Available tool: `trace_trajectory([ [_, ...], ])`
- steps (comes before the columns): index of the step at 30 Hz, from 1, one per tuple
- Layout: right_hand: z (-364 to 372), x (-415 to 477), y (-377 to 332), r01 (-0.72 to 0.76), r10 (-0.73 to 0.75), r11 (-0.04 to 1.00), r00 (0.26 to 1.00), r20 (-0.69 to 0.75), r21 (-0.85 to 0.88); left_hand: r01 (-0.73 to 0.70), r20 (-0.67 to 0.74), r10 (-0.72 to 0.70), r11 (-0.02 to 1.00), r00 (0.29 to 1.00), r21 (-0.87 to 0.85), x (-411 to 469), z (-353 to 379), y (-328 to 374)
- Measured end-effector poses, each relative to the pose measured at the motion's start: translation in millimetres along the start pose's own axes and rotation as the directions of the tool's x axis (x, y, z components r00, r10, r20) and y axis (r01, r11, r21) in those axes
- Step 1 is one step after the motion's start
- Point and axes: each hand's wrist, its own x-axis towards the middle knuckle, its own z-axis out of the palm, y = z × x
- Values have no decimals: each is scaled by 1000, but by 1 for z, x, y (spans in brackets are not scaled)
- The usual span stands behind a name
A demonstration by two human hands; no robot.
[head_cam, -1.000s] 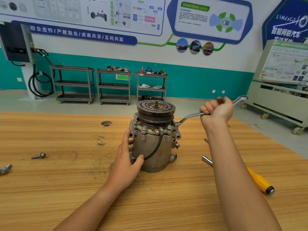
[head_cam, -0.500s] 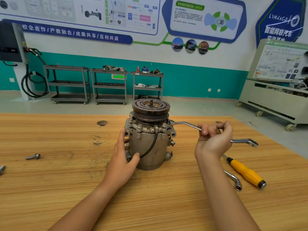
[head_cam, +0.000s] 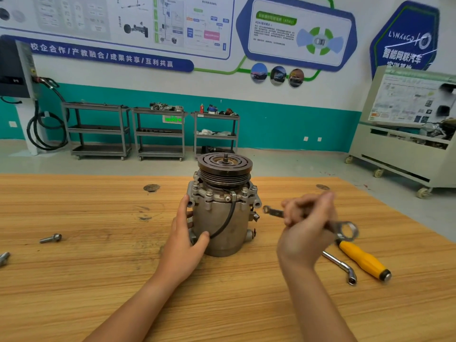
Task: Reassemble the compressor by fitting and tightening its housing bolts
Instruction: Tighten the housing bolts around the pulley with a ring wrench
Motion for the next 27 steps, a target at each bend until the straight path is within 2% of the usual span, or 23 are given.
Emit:
trace_trajectory([
  [3,1,33,-28,41,-7,964,992,-127,261,11,7,-11,1000,1000,-3,1,0,-1],
  [6,3,61,-33,-72,180,907,957,-226,414,26,21,-26,1000,999,-15,0,0,-2],
  [10,6,85,-12,-340,516,800,811,-277,495,22,20,-22,999,1000,-23,1,0,-4],
  [13,4,88,1,-463,661,704,705,-258,540,6,13,-5,1000,1000,-17,1,1,-6],
  [15,2,88,2,-489,708,654,664,-239,578,4,11,-4,1000,1000,-11,0,2,-7],
  [20,1,82,-4,-489,739,583,651,-174,649,-114,-94,113,994,989,0,13,-5,-3],
  [22,5,76,-7,-514,744,577,652,-149,635,-100,-46,96,992,994,-82,17,-9,-2],
  [24,10,70,-7,-534,739,596,657,-148,600,-48,14,51,984,999,-173,18,-11,-3],
  [27,14,64,-7,-538,694,671,699,-175,510,-17,35,24,980,999,-196,19,-11,-5],
])
